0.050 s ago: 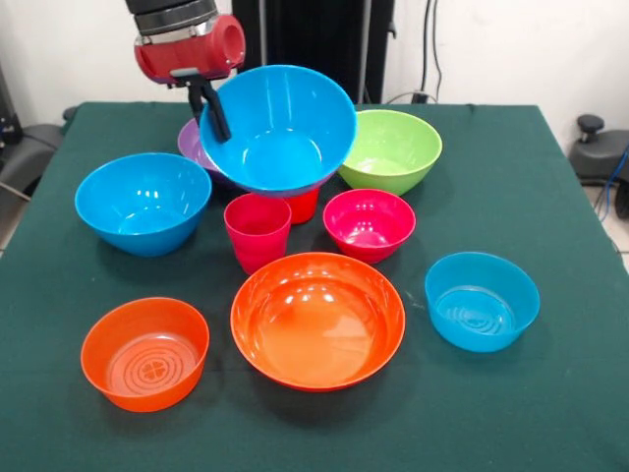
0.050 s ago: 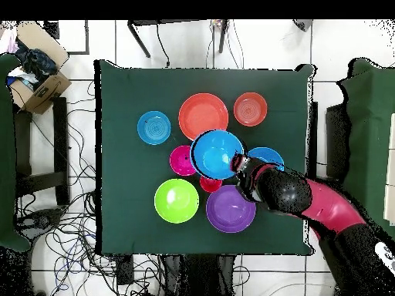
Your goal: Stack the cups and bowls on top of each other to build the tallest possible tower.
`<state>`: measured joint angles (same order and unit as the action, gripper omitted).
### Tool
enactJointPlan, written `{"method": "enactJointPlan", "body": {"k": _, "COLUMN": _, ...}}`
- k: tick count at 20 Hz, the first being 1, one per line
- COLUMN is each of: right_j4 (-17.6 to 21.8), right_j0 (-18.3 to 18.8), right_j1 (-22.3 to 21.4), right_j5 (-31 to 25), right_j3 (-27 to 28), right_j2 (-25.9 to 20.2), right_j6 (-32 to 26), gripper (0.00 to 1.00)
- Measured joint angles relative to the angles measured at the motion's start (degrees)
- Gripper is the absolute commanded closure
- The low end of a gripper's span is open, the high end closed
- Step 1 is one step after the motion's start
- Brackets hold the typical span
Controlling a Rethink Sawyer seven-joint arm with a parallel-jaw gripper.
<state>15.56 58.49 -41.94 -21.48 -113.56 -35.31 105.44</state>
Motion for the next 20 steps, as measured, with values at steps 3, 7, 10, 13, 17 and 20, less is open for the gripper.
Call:
{"method": "enactJointPlan", "body": {"k": 3, "right_j4": 1.26, "right_j0": 0.02, "right_j1": -0.52, "right_j5": -0.01, "right_j3": -0.93, "right_j2": -0.39, "right_j6": 0.00, "gripper": 1.00}}
{"method": "enactJointPlan", "body": {"k": 7, "right_j4": 2.36, "right_j0": -0.33, "right_j1": -0.92, "right_j5": 0.01, "right_j3": -2.16, "right_j2": -0.64, "right_j6": 0.00, "gripper": 1.00}}
{"method": "enactJointPlan", "body": {"k": 10, "right_j4": 3.03, "right_j0": -0.85, "right_j1": -0.92, "right_j5": 0.01, "right_j3": -2.61, "right_j2": -0.64, "right_j6": 0.00, "gripper": 1.00}}
{"method": "enactJointPlan", "body": {"k": 13, "right_j4": 3.92, "right_j0": -2.01, "right_j1": -0.92, "right_j5": 0.01, "right_j3": -2.91, "right_j2": -0.65, "right_j6": 0.00, "gripper": 1.00}}
{"method": "enactJointPlan", "body": {"k": 17, "right_j4": 4.50, "right_j0": -2.85, "right_j1": -1.23, "right_j5": 0.01, "right_j3": -3.50, "right_j2": -0.82, "right_j6": 0.00, "gripper": 1.00}}
{"method": "enactJointPlan", "body": {"k": 20, "right_j4": 4.52, "right_j0": -2.87, "right_j1": -1.83, "right_j5": -0.01, "right_j3": -4.29, "right_j2": -1.03, "right_j6": 0.00, "gripper": 1.00}}
